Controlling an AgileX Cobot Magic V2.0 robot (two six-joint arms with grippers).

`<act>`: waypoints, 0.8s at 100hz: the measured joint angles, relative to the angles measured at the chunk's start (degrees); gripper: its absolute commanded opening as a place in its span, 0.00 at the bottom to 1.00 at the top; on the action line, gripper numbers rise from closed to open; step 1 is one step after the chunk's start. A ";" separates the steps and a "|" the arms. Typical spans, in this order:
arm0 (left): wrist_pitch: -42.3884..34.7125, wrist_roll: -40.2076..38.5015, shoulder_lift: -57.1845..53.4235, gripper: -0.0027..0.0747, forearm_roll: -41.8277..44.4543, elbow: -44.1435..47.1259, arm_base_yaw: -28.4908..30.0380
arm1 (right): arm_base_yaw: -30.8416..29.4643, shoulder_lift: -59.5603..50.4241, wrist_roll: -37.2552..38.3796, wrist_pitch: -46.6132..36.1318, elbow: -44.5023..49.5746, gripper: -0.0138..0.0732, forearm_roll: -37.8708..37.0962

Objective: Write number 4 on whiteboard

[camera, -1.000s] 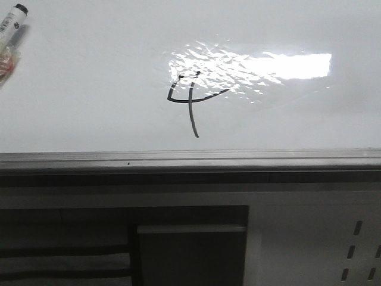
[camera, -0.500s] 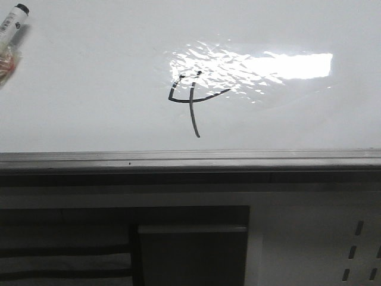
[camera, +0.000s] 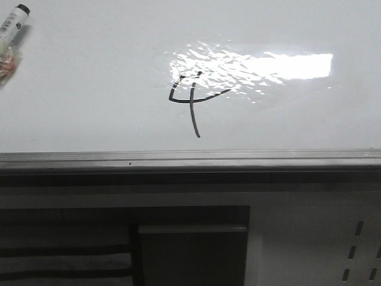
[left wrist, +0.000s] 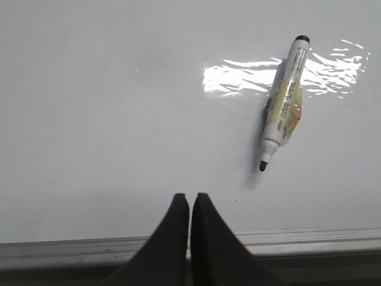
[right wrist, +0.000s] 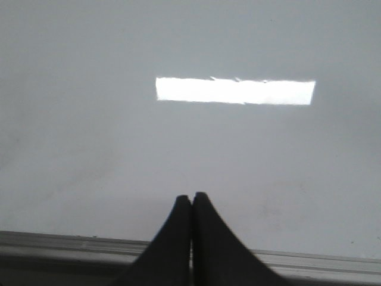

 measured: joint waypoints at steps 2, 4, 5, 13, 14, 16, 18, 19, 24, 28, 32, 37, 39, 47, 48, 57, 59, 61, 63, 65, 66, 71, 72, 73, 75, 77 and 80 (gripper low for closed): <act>0.00 0.00 0.00 0.01 0.00 0.00 0.00 | 0.00 0.00 0.18 -0.14 0.00 0.08 0.00; 0.00 0.00 0.00 0.01 0.00 0.00 0.00 | 0.00 0.00 0.45 -0.29 0.00 0.08 -0.11; 0.00 0.00 0.00 0.01 0.00 0.00 0.00 | 0.00 0.00 0.46 -0.29 0.00 0.08 -0.21; 0.00 0.00 0.00 0.01 0.00 0.00 0.00 | 0.00 0.00 2.99 -0.78 0.00 0.08 -1.96; 0.00 0.00 0.00 0.01 0.00 0.00 0.00 | 0.00 0.00 3.25 -0.78 0.00 0.08 -2.47; 0.00 0.00 0.00 0.01 0.00 0.00 0.00 | 0.00 0.00 3.93 -0.92 0.00 0.08 -2.98; 0.00 0.00 0.00 0.01 0.00 0.00 0.00 | 0.00 0.00 4.53 -0.92 0.00 0.08 -3.79; 0.00 0.00 0.00 0.01 0.00 0.00 0.00 | 0.00 0.00 4.72 -0.92 0.00 0.08 -3.96; 0.00 0.00 0.00 0.01 0.00 0.00 0.00 | 0.00 0.00 5.73 -0.92 0.00 0.08 -4.91; 0.00 0.00 0.00 0.01 0.00 0.00 0.00 | 0.00 0.00 6.15 -0.92 0.00 0.08 -5.43; 0.00 0.00 0.00 0.01 0.00 0.00 0.00 | 0.00 0.00 6.50 -0.92 0.00 0.08 -5.59; 0.00 0.00 0.00 0.01 0.00 0.00 0.00 | 0.00 0.00 6.74 -0.92 0.00 0.08 -5.67; 0.00 0.00 0.00 0.01 0.00 0.00 0.00 | 0.00 0.00 6.74 -0.92 0.00 0.08 -5.67; 0.00 0.00 0.00 0.01 0.00 0.00 0.00 | 0.00 0.00 6.87 -0.92 0.00 0.08 -5.67; 0.00 0.00 0.00 0.01 0.00 0.00 0.00 | 0.00 0.00 6.87 -0.92 0.00 0.08 -5.67; 0.00 0.00 0.00 0.01 0.00 0.00 0.00 | 0.00 0.00 6.96 -0.92 0.00 0.08 -5.67; 0.00 0.00 0.00 0.01 0.00 0.00 0.00 | 0.00 0.00 6.96 -0.92 0.00 0.08 -5.67; 0.00 0.00 0.00 0.01 0.00 0.00 0.00 | 0.00 0.00 6.96 -0.92 0.00 0.08 -5.67; 0.00 0.00 0.00 0.01 0.00 0.00 0.00 | 0.00 0.00 6.96 -0.92 0.00 0.08 -5.67; 0.00 0.00 0.00 0.01 0.00 0.00 0.00 | 0.00 0.00 6.96 -0.92 0.00 0.08 -5.67; 0.00 0.00 0.00 0.01 0.00 0.00 0.00 | 0.00 0.00 6.96 -0.92 0.00 0.08 -5.67; 0.00 0.00 0.00 0.01 0.00 0.00 0.00 | 0.00 0.00 6.96 -0.92 0.00 0.08 -5.67; 0.00 0.00 0.00 0.01 0.00 0.00 0.00 | 0.00 0.00 6.96 -0.92 0.00 0.08 -5.67; 0.00 0.00 0.00 0.01 0.00 0.00 0.00 | 0.00 0.00 6.96 -0.92 0.00 0.08 -5.67; 0.00 0.00 0.00 0.01 0.00 0.00 0.00 | 0.00 0.00 6.96 -0.92 0.00 0.08 -5.67; 0.00 0.00 0.00 0.01 0.00 0.00 0.00 | 0.00 0.00 6.96 -0.92 0.00 0.08 -5.67; 0.00 0.00 0.00 0.01 0.00 0.00 0.00 | 0.00 0.00 6.96 -0.92 0.00 0.08 -5.67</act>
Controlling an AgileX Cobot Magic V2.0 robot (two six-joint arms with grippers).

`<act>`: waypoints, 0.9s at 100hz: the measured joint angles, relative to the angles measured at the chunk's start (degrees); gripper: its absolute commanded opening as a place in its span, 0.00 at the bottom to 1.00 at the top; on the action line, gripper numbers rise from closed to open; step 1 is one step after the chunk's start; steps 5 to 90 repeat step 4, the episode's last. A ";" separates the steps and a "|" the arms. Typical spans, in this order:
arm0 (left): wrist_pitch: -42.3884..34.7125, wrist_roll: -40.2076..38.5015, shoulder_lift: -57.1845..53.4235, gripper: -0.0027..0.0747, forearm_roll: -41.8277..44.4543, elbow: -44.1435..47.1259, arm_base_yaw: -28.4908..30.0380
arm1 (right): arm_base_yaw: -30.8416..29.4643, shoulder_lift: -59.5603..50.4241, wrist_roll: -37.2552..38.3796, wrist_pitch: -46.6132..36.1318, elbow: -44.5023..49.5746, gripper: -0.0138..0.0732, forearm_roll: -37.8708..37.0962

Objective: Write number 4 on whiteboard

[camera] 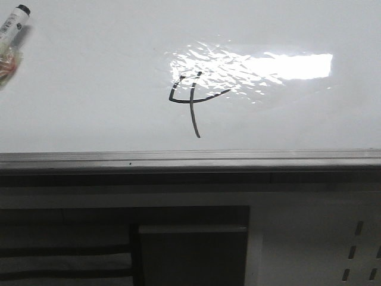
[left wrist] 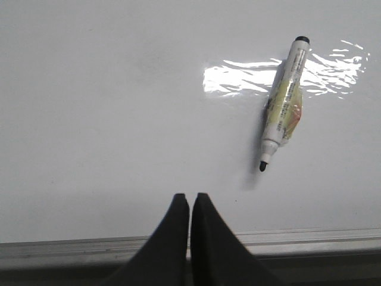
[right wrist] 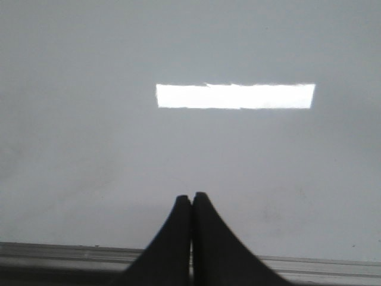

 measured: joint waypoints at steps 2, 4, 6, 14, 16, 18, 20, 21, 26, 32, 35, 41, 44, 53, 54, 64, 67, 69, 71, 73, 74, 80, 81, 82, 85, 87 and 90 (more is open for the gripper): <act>0.00 0.00 0.00 0.01 0.00 0.00 0.00 | 0.00 0.00 0.00 0.00 0.00 0.08 0.00; 0.00 0.00 0.00 0.01 0.00 0.00 0.00 | 0.00 0.00 0.00 0.00 0.00 0.08 0.00; 0.00 0.00 0.00 0.01 0.00 0.00 0.00 | 0.00 0.00 0.00 0.00 0.00 0.08 0.00; 0.00 0.00 0.00 0.01 0.00 0.00 0.00 | 0.00 0.00 0.00 0.00 0.00 0.08 0.00; 0.00 0.00 0.00 0.01 0.00 0.00 0.00 | 0.00 0.00 0.00 0.00 0.00 0.08 0.00; 0.00 0.00 0.00 0.01 0.00 0.00 0.00 | 0.00 0.00 0.00 0.00 0.00 0.08 0.00; 0.00 0.00 0.00 0.01 0.00 0.00 0.00 | 0.00 0.00 0.00 0.00 0.00 0.08 0.00; 0.00 0.00 0.00 0.01 0.00 0.00 0.00 | 0.00 0.00 0.00 0.00 0.00 0.08 0.00; 0.00 0.00 0.00 0.01 0.00 0.00 0.00 | 0.00 0.00 0.00 0.00 0.00 0.08 0.00; 0.00 0.00 0.00 0.01 0.00 0.00 0.00 | 0.00 0.00 0.00 0.00 0.00 0.08 0.00; 0.00 0.00 0.00 0.01 0.00 0.00 0.00 | 0.00 0.00 0.00 0.00 0.00 0.08 0.00; 0.00 0.00 0.00 0.01 0.00 0.00 0.00 | 0.00 0.00 0.00 0.00 0.00 0.08 0.00; 0.00 0.00 0.00 0.01 0.00 0.00 0.00 | 0.00 0.00 0.00 0.00 0.00 0.08 0.00; 0.00 0.00 0.00 0.01 0.00 0.00 0.00 | 0.00 0.00 0.00 0.00 0.00 0.08 0.00; 0.00 0.00 0.00 0.01 0.00 0.00 0.00 | 0.00 0.00 0.00 0.00 0.00 0.08 0.00; 0.00 0.00 0.00 0.01 0.00 0.00 0.00 | 0.00 0.00 0.00 0.00 0.00 0.08 0.00; 0.00 0.00 0.00 0.01 0.00 0.00 0.00 | 0.00 0.00 0.00 0.00 0.00 0.08 0.00; 0.00 0.00 0.00 0.01 0.00 0.00 0.00 | 0.00 0.00 0.00 0.00 0.00 0.08 0.00; 0.00 0.00 0.00 0.01 0.00 0.00 0.00 | 0.00 0.00 0.00 0.00 0.00 0.08 0.00; 0.00 0.00 0.00 0.01 0.00 0.00 0.00 | 0.00 0.00 0.00 0.00 0.00 0.08 0.00; 0.00 0.00 0.00 0.01 0.00 0.00 0.00 | 0.00 0.00 0.00 0.00 0.00 0.08 0.00; 0.00 0.00 0.00 0.01 0.00 0.00 0.00 | 0.00 0.00 0.00 0.00 0.00 0.08 0.00; 0.00 0.00 0.00 0.01 0.00 0.00 0.00 | 0.00 0.00 0.00 0.00 0.00 0.08 0.00; 0.00 0.00 0.00 0.01 0.00 0.00 0.00 | 0.00 0.00 0.00 0.00 0.00 0.08 0.00; 0.00 0.00 0.00 0.01 0.00 0.00 0.00 | 0.00 0.00 0.00 0.00 0.00 0.08 0.00; 0.00 0.00 0.00 0.01 0.00 0.00 0.00 | 0.00 0.00 0.00 0.00 0.00 0.08 0.00; 0.00 0.00 0.00 0.01 0.00 0.00 0.00 | 0.00 0.00 0.00 0.00 0.00 0.08 0.00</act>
